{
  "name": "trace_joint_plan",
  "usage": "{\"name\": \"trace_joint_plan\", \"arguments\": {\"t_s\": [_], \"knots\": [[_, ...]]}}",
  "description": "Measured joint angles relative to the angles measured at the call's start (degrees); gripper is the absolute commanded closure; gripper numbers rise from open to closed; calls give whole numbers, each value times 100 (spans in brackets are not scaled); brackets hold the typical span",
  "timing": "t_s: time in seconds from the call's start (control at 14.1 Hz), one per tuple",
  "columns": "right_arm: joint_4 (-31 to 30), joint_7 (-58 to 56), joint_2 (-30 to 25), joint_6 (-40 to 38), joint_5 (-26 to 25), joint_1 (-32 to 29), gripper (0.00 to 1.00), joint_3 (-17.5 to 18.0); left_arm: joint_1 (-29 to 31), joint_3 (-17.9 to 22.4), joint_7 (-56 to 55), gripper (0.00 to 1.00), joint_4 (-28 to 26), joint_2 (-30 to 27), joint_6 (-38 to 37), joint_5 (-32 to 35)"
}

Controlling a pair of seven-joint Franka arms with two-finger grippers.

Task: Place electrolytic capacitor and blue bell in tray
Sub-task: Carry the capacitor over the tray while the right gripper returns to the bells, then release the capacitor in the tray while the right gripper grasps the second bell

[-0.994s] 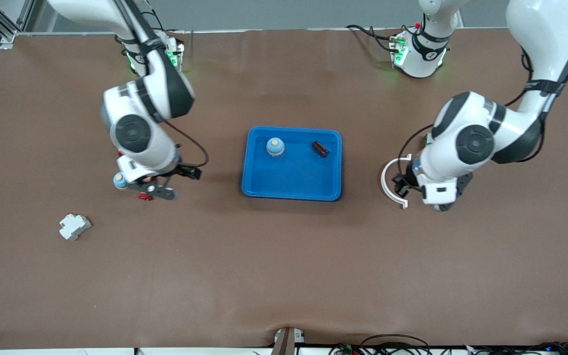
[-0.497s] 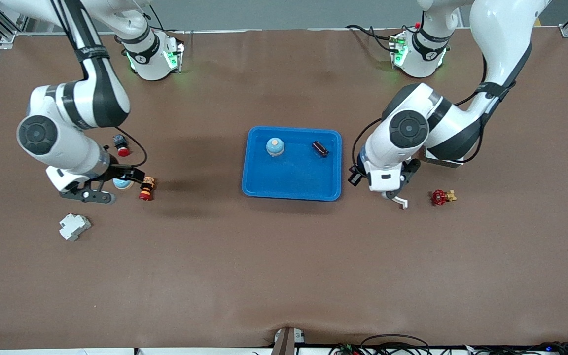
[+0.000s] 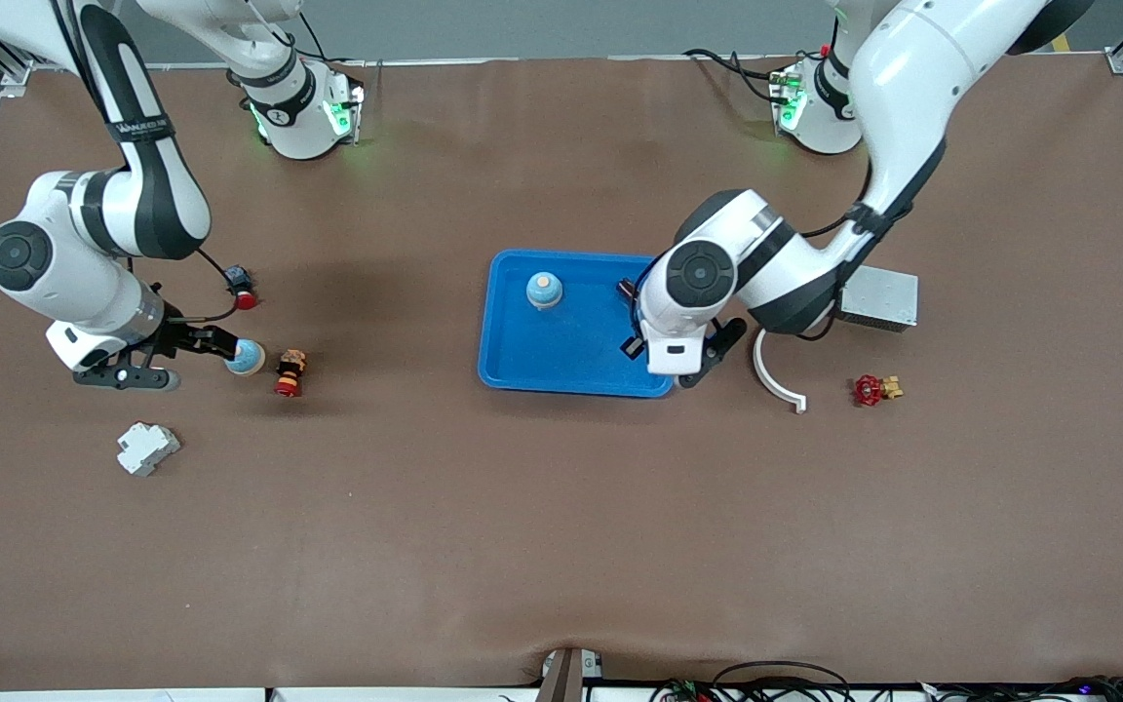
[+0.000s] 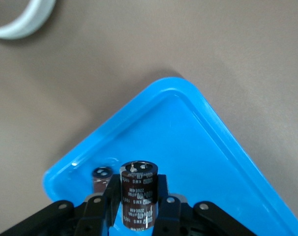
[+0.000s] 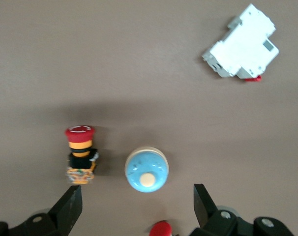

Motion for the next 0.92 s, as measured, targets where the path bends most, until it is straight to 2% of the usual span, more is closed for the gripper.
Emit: {"name": "trace_joint_plan", "arguments": {"t_s": [0.35, 0.43, 0.5, 0.57, 0.64, 0.92], "knots": [[-511, -24, 2, 688, 0, -146, 0, 6, -85, 118, -200, 100, 6, 467, 303, 0], [-623, -24, 11, 829, 0, -165, 0, 6, -85, 143, -200, 93, 9, 520, 308, 0], [-717, -24, 28, 940, 0, -175, 0, 6, -85, 159, -200, 68, 11, 564, 312, 0], [-788, -23, 52, 1020, 0, -178, 0, 6, -88, 166, -200, 12, 12, 595, 316, 0], [-837, -19, 83, 1071, 0, -179, 0, 7, -91, 167, -200, 0, 12, 606, 318, 0], [-952, 14, 297, 1390, 27, -180, 0, 10, -87, 170, -207, 0, 136, 576, 330, 0]]}}
